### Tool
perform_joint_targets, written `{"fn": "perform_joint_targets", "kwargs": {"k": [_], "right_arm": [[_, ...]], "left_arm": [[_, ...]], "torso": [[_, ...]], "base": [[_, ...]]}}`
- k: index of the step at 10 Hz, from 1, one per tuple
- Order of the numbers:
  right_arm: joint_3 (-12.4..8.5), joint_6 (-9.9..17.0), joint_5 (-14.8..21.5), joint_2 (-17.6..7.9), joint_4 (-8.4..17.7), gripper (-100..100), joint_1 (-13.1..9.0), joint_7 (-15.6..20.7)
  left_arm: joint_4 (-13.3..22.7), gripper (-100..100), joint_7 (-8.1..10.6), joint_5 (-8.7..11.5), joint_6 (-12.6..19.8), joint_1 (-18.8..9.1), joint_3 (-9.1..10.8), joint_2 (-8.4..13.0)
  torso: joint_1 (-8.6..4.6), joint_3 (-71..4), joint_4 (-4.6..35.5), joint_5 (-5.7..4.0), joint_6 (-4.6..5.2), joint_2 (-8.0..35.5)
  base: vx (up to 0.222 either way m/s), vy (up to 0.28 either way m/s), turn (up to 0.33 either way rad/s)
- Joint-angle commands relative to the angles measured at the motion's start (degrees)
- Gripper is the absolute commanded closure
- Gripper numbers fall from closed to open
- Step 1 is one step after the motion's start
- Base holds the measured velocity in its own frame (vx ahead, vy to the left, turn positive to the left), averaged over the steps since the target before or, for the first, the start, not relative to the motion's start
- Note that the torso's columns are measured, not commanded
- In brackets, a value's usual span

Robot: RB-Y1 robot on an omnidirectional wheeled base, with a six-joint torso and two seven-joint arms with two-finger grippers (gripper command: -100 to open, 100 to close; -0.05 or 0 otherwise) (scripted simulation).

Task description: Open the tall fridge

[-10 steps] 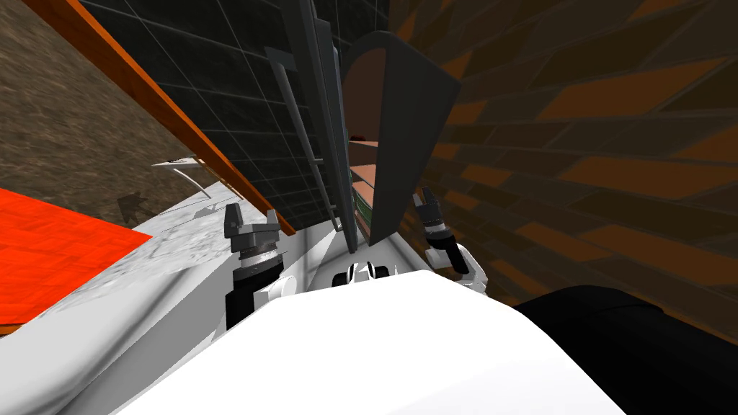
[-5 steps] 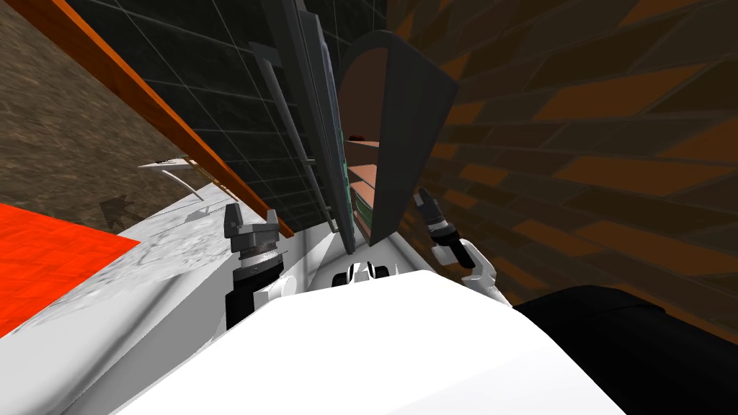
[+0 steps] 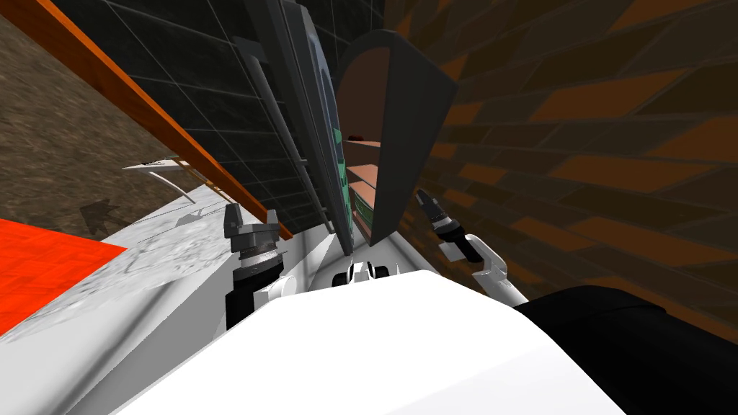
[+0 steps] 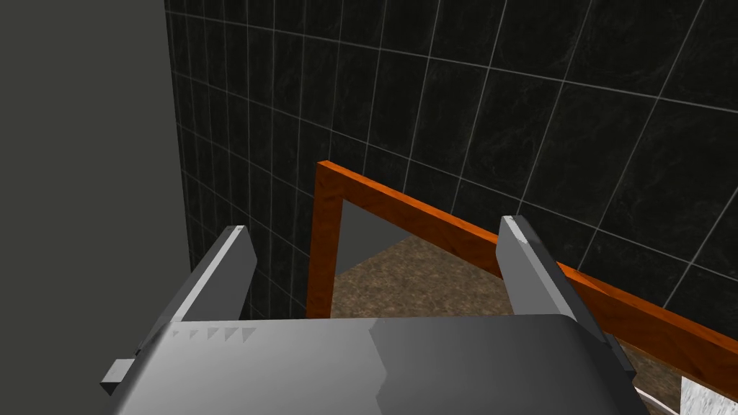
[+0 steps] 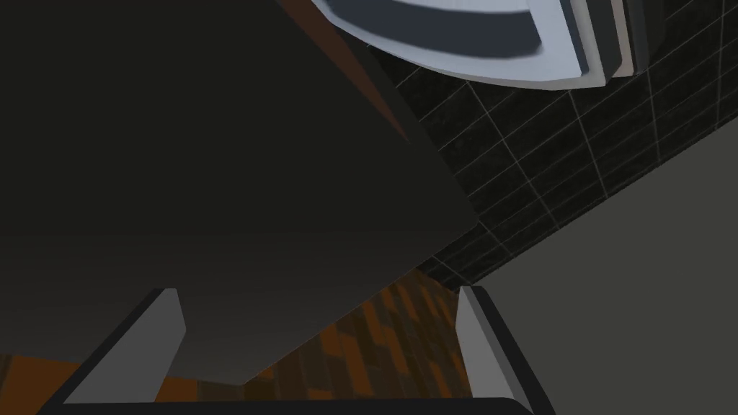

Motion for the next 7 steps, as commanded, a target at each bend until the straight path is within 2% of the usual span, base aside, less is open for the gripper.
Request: {"fn": "perform_joint_targets", "kwargs": {"k": [1,2,3,4,6,7], "right_arm": [[-0.61,0.35,0.06,-3.39,0.87,-100,-0.32,0.39],[-1.88,0.79,0.30,-5.68,2.60,-100,-0.60,1.24],[-1.88,0.79,0.30,-7.36,2.60,-100,-0.60,1.24],[-3.16,1.23,0.58,-9.16,4.36,-100,-0.89,2.10],[-3.16,1.23,0.58,-12.04,4.36,-100,-0.89,2.10],[-4.45,1.68,0.91,-13.97,6.12,-100,-1.18,2.98]], "left_arm": [[0.00,0,0.00,0.00,0.00,0.00,0.00,0.00],[0.00,0,0.00,0.00,0.00,-0.01,0.00,0.00],[0.00,0,0.00,0.00,0.00,0.00,0.00,0.00],[0.00,0,0.00,0.00,0.00,0.00,0.00,0.00],[0.00,0,0.00,0.00,0.00,-0.01,0.00,0.00],[0.00,0,0.00,0.00,0.00,-0.01,0.00,0.00]], "torso": [[0.02,-0.01,0.00,0.01,-0.04,-0.01],[-0.04,0.00,0.00,0.00,-0.04,0.00],[0.02,-0.01,0.00,0.01,-0.01,-0.01],[0.04,-0.02,-0.01,0.02,-0.04,-0.02],[0.05,-0.01,0.00,0.03,-0.05,0.00],[-0.07,0.01,0.00,-0.01,-0.04,0.02]], "base": [[0.006,0.026,0.009],[0.012,0.046,-0.083],[0.017,0.051,-0.054],[0.019,0.072,-0.087],[0.009,0.049,-0.017],[0.009,0.050,-0.052]]}}
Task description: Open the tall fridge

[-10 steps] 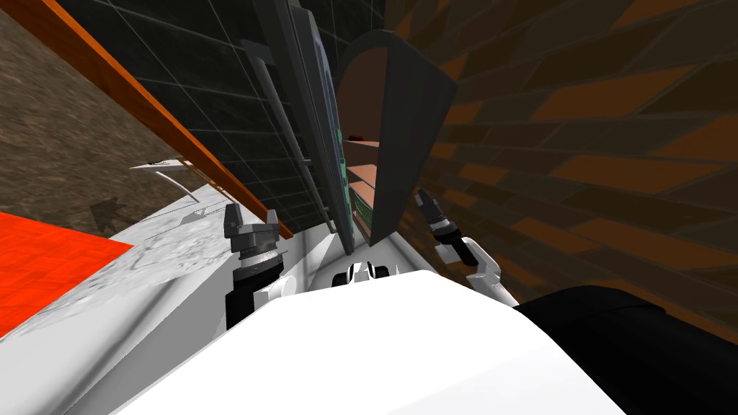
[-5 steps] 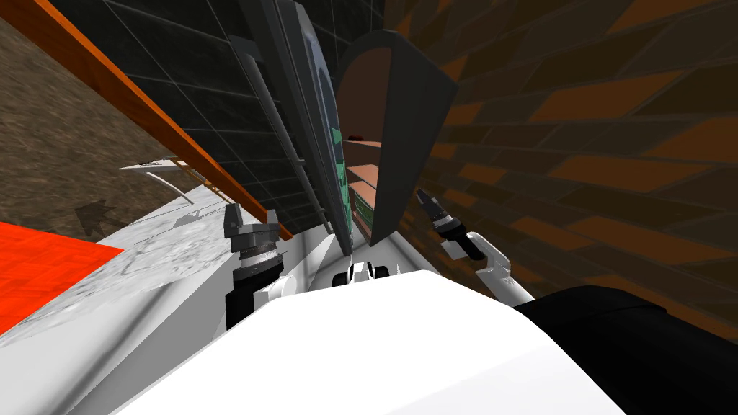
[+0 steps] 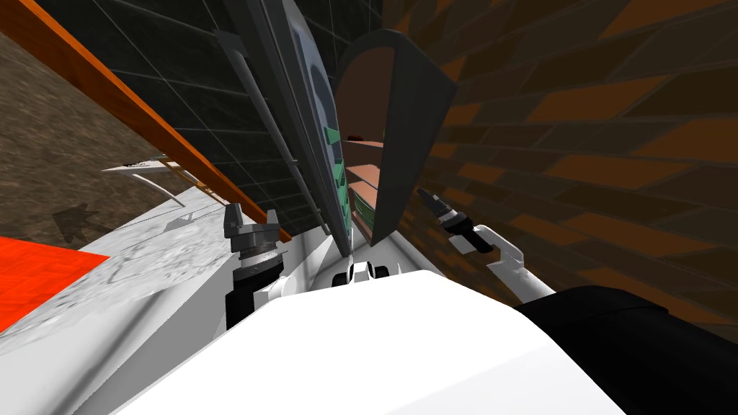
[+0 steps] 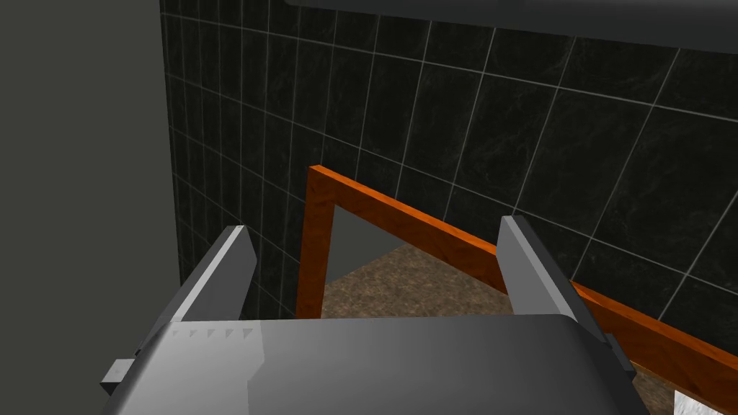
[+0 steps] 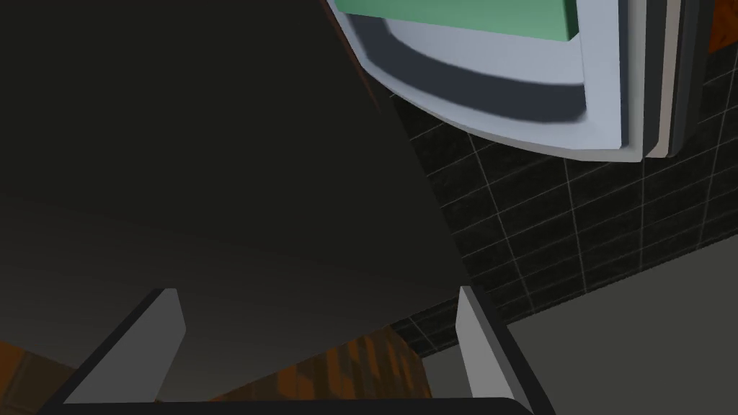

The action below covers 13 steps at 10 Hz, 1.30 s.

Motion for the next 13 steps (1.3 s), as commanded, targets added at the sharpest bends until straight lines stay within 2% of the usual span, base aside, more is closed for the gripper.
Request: {"fn": "perform_joint_targets", "kwargs": {"k": [1,2,3,4,5,7,8,10,11,12,13], "right_arm": [[-1.42,0.53,0.30,-4.54,1.80,-100,-0.26,0.84],[-1.42,0.53,0.30,-5.31,1.80,-100,-0.26,0.84],[-2.70,0.97,0.69,-7.48,3.55,-100,-0.55,1.73],[-2.70,0.97,0.69,-9.29,3.55,-100,-0.55,1.73],[-3.97,1.41,1.14,-11.09,5.30,-100,-0.85,2.62],[-3.97,1.41,1.14,-14.06,5.30,-100,-0.85,2.62],[-5.22,1.85,1.66,-15.91,7.03,-100,-1.14,3.52],[-5.22,1.85,1.66,-18.42,7.03,-100,-1.14,3.52],[-6.45,2.28,2.25,-20.65,8.74,-100,-1.43,4.42],[-6.45,2.28,2.25,-22.27,8.74,-100,-1.43,4.42],[-6.45,2.28,2.25,-22.76,8.74,-100,-1.43,4.42]], "left_arm": [[0.00,0,0.00,0.00,0.00,0.00,0.00,0.00],[0.00,0,0.00,0.00,0.00,0.00,0.00,0.00],[0.00,0,0.00,0.00,0.00,0.00,0.00,0.00],[0.00,0,0.00,0.00,0.00,0.00,0.00,0.00],[0.00,0,0.00,0.00,0.00,0.00,0.00,0.00],[0.00,0,0.00,0.00,0.00,0.00,0.00,0.00],[0.00,0,0.00,0.00,0.00,0.00,0.00,0.00],[0.00,0,0.00,0.00,0.00,0.00,0.00,0.00],[0.00,0,0.00,0.00,0.00,0.00,0.00,0.00],[0.00,0,0.00,0.00,0.00,0.00,0.00,0.00],[0.00,0,0.00,0.00,0.00,0.00,0.00,0.00]], "torso": [[0.05,0.00,0.00,0.00,0.03,-0.01],[0.08,-0.01,-0.01,0.02,0.01,-0.02],[0.03,-0.01,-0.01,0.01,0.00,-0.02],[0.09,-0.01,0.00,0.02,0.03,-0.02],[0.14,-0.02,-0.01,0.04,0.00,-0.04],[0.10,-0.02,-0.01,0.03,0.00,-0.03],[-0.03,-0.01,0.00,-0.01,0.01,-0.02],[0.08,-0.01,-0.01,0.02,0.00,-0.03],[0.02,-0.01,-0.01,0.00,0.01,-0.02],[0.11,0.00,0.00,0.02,0.03,-0.01],[0.14,-0.01,0.00,0.05,0.00,-0.02]], "base": [[0.012,0.054,-0.061],[0.007,0.027,-0.006],[0.006,0.047,-0.064],[0.011,0.059,-0.040],[0.014,0.076,-0.054],[0.008,0.048,-0.013],[0.008,0.048,-0.046],[0.008,0.035,-0.012],[0.002,0.050,-0.028],[0.004,0.056,-0.025],[0.007,0.025,0.000]]}}
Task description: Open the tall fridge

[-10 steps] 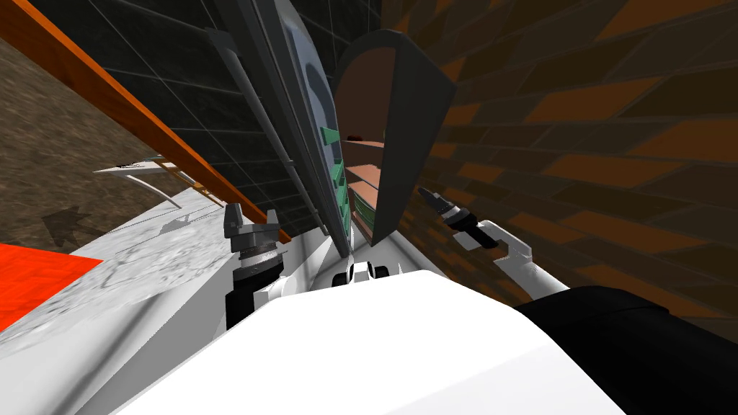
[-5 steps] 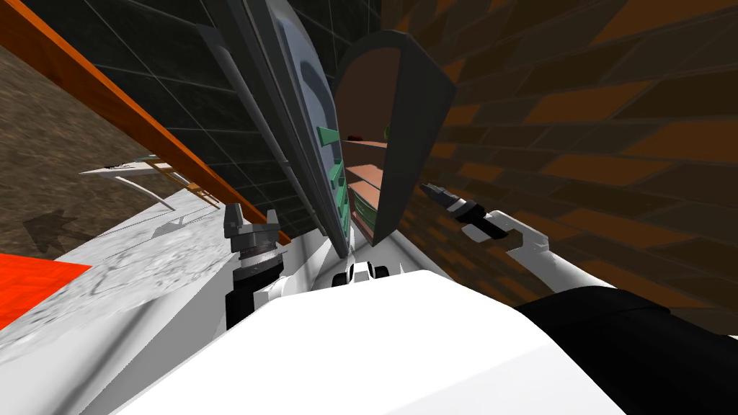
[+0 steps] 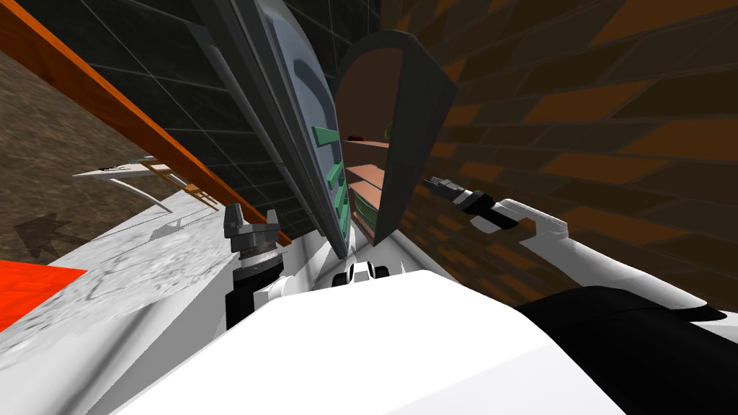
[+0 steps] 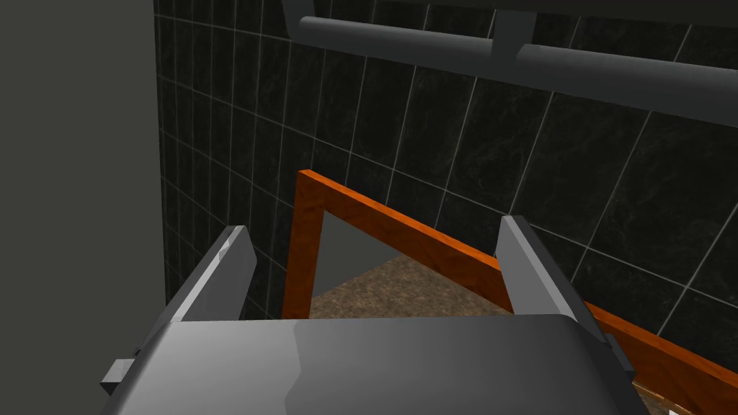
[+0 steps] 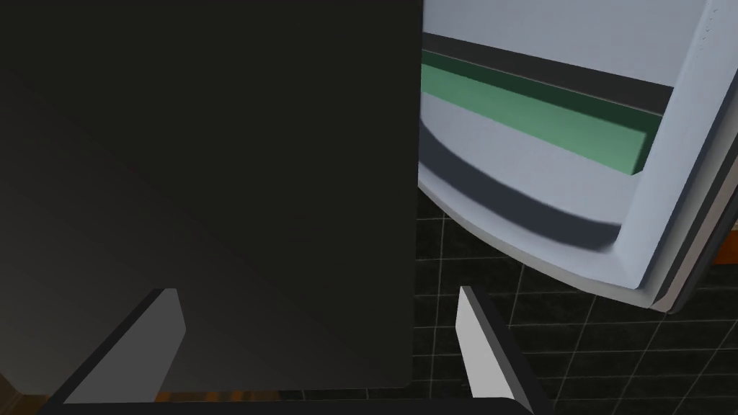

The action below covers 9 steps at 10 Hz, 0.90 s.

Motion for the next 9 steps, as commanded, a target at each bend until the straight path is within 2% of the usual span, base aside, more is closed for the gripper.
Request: {"fn": "perform_joint_targets", "kwargs": {"k": [1,2,3,4,5,7,8,9], "right_arm": [[-1.16,0.69,0.77,-3.95,1.94,-100,-0.57,1.05],[-1.16,0.69,0.77,-5.75,1.94,-100,-0.57,1.05],[-2.33,1.12,1.52,-7.66,3.59,-100,-0.86,1.95],[-2.33,1.12,1.52,-9.70,3.59,-100,-0.86,1.95],[-3.45,1.55,2.35,-11.47,5.22,-100,-1.15,2.84],[-3.45,1.55,2.35,-14.26,5.22,-100,-1.15,2.84],[-4.55,1.97,3.26,-16.30,6.82,-100,-1.44,3.72],[-4.55,1.97,3.26,-17.95,6.82,-100,-1.44,3.72]], "left_arm": [[0.00,0,0.00,0.00,0.00,0.00,0.00,0.00],[0.00,0,0.00,0.00,0.00,0.00,0.00,0.00],[0.00,0,0.00,0.00,0.00,0.00,0.00,0.00],[0.00,0,0.00,0.00,0.00,0.00,0.00,0.00],[0.00,0,0.00,0.00,0.00,0.00,0.00,0.00],[0.00,0,0.00,0.00,0.00,0.00,0.00,0.00],[0.00,0,0.00,0.00,0.00,0.00,0.00,0.00],[0.00,0,0.00,0.00,0.00,0.00,0.00,0.00]], "torso": [[-0.11,-0.01,-0.01,-0.04,0.00,-0.02],[-0.06,-0.02,-0.01,-0.03,0.01,-0.03],[-0.04,-0.02,-0.01,-0.02,0.00,-0.02],[0.01,0.00,0.00,0.00,0.00,0.00],[-0.03,0.00,0.00,-0.01,0.01,0.00],[-0.10,-0.01,-0.01,-0.03,0.01,-0.02],[-0.20,0.02,0.00,-0.07,0.02,0.03],[-0.11,0.02,0.01,-0.05,0.01,0.03]], "base": [[0.013,0.044,-0.015],[0.009,0.050,-0.017],[0.002,0.067,-0.008],[0.008,0.061,-0.006],[0.018,0.069,0.004],[0.009,0.038,0.001],[-0.001,0.036,0.017],[0.004,0.038,0.008]]}}
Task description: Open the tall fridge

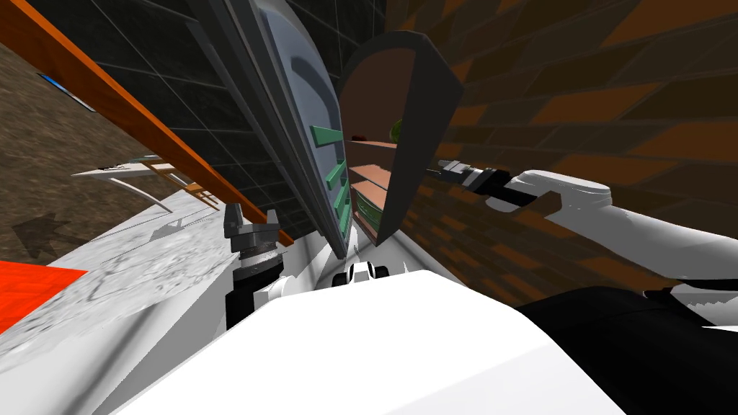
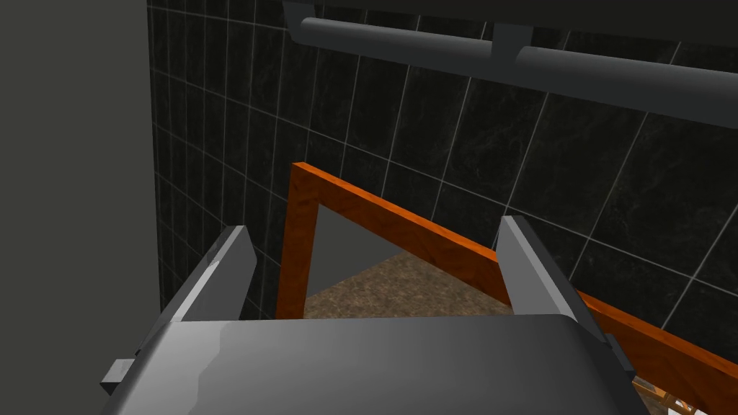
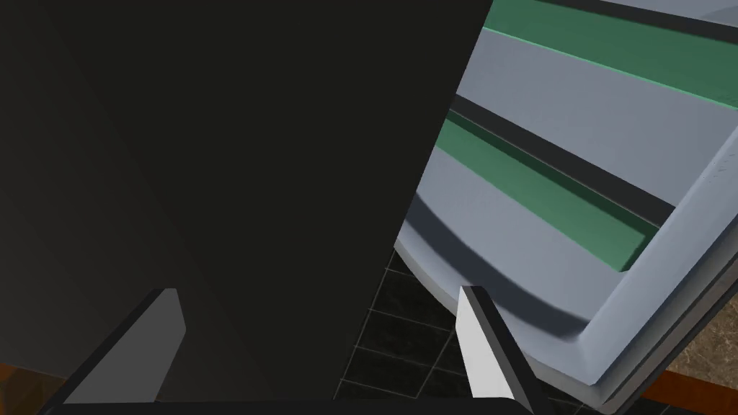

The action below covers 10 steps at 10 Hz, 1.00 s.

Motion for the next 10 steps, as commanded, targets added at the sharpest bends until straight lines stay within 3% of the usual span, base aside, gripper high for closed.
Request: {"fn": "perform_joint_targets", "kwargs": {"k": [1,4,6,10], "right_arm": [[-0.46,0.15,0.40,-3.23,0.91,-100,-0.24,0.47],[-2.54,0.99,2.42,-8.95,3.99,-100,-0.79,2.22],[-2.54,0.99,2.42,-11.03,3.99,-100,-0.79,2.22],[-4.48,1.80,4.65,-18.40,6.90,-100,-1.32,3.92]], "left_arm": [[0.00,0,0.00,0.00,0.00,0.00,0.00,0.00],[0.00,0,0.00,0.00,0.00,0.00,0.00,0.00],[0.00,0,0.00,0.00,0.00,0.00,0.00,0.00],[0.00,0,0.00,0.00,0.00,0.00,0.00,0.00]], "torso": [[0.05,-0.02,-0.01,0.02,0.00,-0.03],[0.11,-0.04,-0.02,0.05,0.00,-0.07],[0.05,-0.03,-0.02,0.03,0.00,-0.05],[0.08,-0.04,-0.02,0.04,-0.01,-0.07]], "base": [[0.004,0.021,0.000],[0.011,0.051,0.025],[0.005,0.038,0.012],[0.008,0.042,0.039]]}}
